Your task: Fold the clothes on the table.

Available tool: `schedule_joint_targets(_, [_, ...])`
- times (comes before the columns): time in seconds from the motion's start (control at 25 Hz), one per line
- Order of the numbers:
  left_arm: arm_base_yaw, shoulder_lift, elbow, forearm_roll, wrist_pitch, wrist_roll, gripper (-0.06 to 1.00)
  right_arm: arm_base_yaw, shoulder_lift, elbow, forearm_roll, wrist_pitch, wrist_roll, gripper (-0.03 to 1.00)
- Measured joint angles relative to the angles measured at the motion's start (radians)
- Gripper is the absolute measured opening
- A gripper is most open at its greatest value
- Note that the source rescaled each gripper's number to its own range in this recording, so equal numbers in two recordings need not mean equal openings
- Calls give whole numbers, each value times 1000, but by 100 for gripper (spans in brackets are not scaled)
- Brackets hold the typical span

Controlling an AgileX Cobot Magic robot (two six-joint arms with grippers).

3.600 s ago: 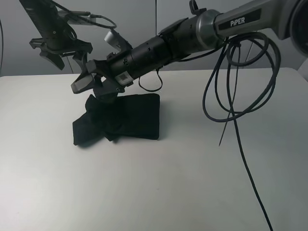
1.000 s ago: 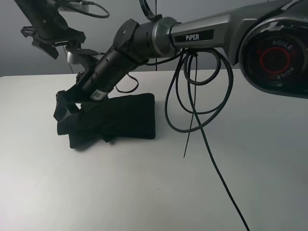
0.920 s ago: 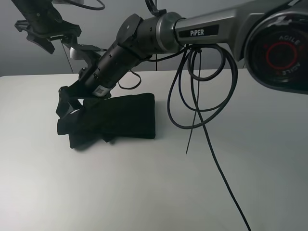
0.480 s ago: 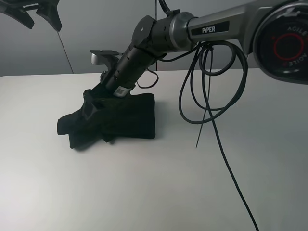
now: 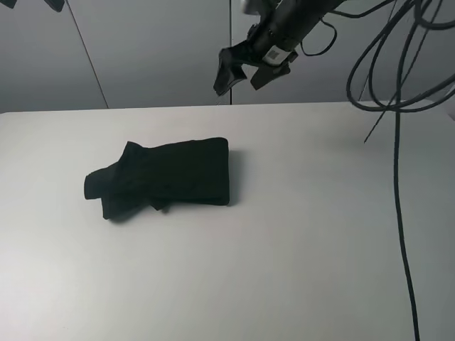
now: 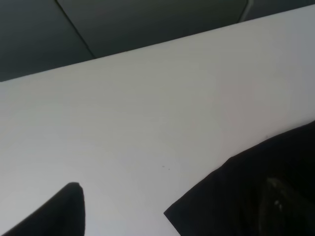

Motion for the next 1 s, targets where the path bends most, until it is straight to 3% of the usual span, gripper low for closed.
schedule_joint_targets(0.16, [10,-98,142,-13,-57,0,93,-75,-117,81,-73,4,13,98])
schedule_joint_targets(0.28, [10,-185,288,-19,-117,-6,93,-79,-234,222,-186,-65,73,98])
schedule_joint_targets(0.48, [12,-370,517,-21,-210,-27,93,-79,-480,519,-280,-205,153,98])
schedule_joint_targets(0.6, [12,-490,641,-23,-244,-44,93,-79,-652,682,-362,-232,223,98])
schedule_joint_targets(0.84, [12,-744,867,-23,-272,-57,93,-79,-1003,901,-412,-222,325,98])
schedule_joint_targets(1.0, [12,-894,992,-23,-255,-57,93,-79,-1216,935,-412,-97,315,99])
